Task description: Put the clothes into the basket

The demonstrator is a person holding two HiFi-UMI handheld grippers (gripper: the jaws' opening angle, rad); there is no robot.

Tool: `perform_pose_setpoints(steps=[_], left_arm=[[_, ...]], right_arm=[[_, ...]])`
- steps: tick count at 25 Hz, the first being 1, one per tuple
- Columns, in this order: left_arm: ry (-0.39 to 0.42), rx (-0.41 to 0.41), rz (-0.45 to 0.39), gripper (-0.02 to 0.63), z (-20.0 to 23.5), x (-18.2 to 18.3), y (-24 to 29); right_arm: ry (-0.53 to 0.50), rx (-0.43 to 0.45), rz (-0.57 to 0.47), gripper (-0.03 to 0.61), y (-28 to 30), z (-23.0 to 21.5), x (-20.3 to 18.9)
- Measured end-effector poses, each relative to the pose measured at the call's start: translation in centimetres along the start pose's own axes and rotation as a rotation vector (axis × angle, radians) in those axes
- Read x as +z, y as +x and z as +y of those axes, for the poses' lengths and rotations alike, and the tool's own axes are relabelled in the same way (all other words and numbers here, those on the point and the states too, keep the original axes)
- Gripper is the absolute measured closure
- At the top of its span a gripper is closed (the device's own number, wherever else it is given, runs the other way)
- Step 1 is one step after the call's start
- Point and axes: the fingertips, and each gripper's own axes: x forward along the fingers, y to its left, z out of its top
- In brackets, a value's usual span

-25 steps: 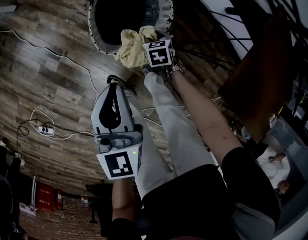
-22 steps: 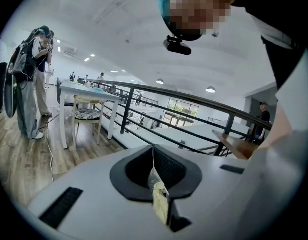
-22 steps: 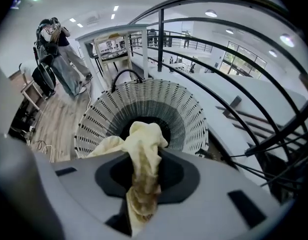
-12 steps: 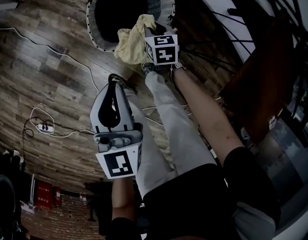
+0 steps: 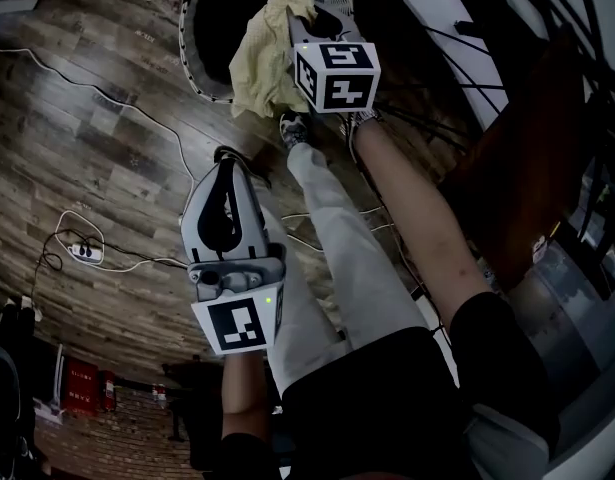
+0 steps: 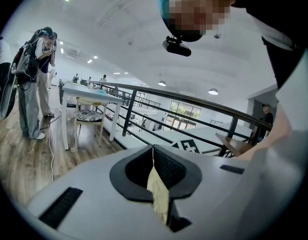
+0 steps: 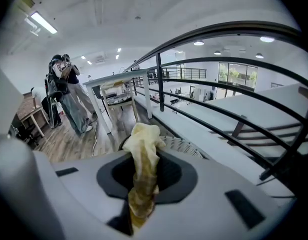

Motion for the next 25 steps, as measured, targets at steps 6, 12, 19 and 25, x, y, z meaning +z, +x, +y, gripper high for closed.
perform_pose_setpoints(steps=[6,12,19,25], left_arm=[[-0.001,0.007,0.001,0.600,0.2,-0.1,-0.3],[-0.014,0.026,-0.005,0.600,0.6,0.1,-0.1],[-0.009,0.014,0.001,0.600,0.5,-0.5,0.0],[-0.013,0.034,0.004,0.600,1.2,-0.7,0.2]], right_arm=[[-0.041,0.010,-0.089,0.511,0.6,0.3,4.3],[-0.122,0.035,-0.162,0.511,0.9,1.5,8.7],[-0.022,0.034,-0.003,0.505,1.9,0.2,1.1],[-0.015,0.035,0.169,0.500,1.7,0.9,-8.1]])
